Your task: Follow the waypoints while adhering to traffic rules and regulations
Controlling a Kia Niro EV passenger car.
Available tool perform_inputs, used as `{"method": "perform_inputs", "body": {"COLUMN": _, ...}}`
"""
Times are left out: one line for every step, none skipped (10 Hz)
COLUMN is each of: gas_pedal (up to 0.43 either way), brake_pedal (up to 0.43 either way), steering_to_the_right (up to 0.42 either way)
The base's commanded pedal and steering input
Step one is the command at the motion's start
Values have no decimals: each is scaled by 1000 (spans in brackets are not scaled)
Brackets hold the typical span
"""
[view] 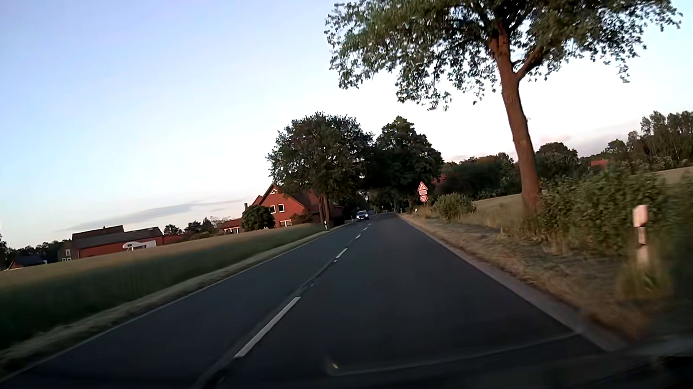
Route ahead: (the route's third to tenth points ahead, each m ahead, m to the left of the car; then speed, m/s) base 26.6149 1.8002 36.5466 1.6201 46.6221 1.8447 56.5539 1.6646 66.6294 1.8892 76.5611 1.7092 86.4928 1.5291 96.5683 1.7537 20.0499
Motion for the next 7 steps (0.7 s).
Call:
{"method": "perform_inputs", "body": {"gas_pedal": 0, "brake_pedal": 6, "steering_to_the_right": 0}}
{"method": "perform_inputs", "body": {"gas_pedal": 0, "brake_pedal": 6, "steering_to_the_right": 0}}
{"method": "perform_inputs", "body": {"gas_pedal": 0, "brake_pedal": 6, "steering_to_the_right": 1}}
{"method": "perform_inputs", "body": {"gas_pedal": 0, "brake_pedal": 6, "steering_to_the_right": 1}}
{"method": "perform_inputs", "body": {"gas_pedal": 0, "brake_pedal": 6, "steering_to_the_right": 1}}
{"method": "perform_inputs", "body": {"gas_pedal": 0, "brake_pedal": 12, "steering_to_the_right": 1}}
{"method": "perform_inputs", "body": {"gas_pedal": 0, "brake_pedal": 6, "steering_to_the_right": 1}}
